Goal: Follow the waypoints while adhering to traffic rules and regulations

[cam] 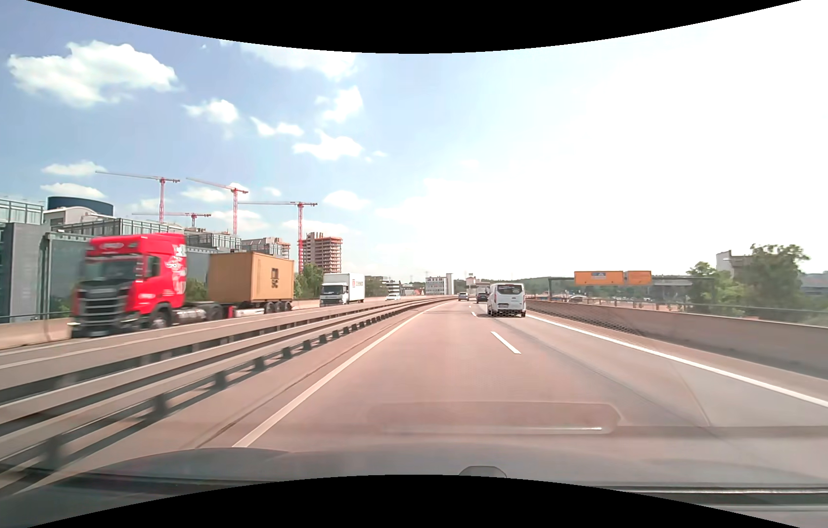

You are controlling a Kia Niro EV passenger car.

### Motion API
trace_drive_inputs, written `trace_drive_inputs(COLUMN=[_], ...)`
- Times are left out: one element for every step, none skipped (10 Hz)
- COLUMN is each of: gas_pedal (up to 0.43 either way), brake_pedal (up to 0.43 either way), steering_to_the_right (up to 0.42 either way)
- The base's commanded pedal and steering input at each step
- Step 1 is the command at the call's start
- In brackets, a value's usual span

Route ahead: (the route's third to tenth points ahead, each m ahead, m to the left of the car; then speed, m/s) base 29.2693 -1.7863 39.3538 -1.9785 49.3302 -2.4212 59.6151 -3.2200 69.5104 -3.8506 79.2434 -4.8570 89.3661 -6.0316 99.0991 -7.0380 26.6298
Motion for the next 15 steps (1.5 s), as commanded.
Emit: trace_drive_inputs(gas_pedal=[0.189, 0.189, 0.189, 0.189, 0.189, 0.189, 0.189, 0.189, 0.189, 0.189, 0.189, 0.189, 0.189, 0.189, 0.189], brake_pedal=[0.000, 0.000, 0.000, 0.000, 0.000, 0.000, 0.000, 0.000, 0.000, 0.000, 0.000, 0.000, 0.000, 0.000, 0.000], steering_to_the_right=[0.002, 0.002, 0.004, 0.004, 0.004, 0.005, 0.006, 0.006, 0.005, 0.004, 0.004, 0.004, 0.004, 0.005, 0.005])
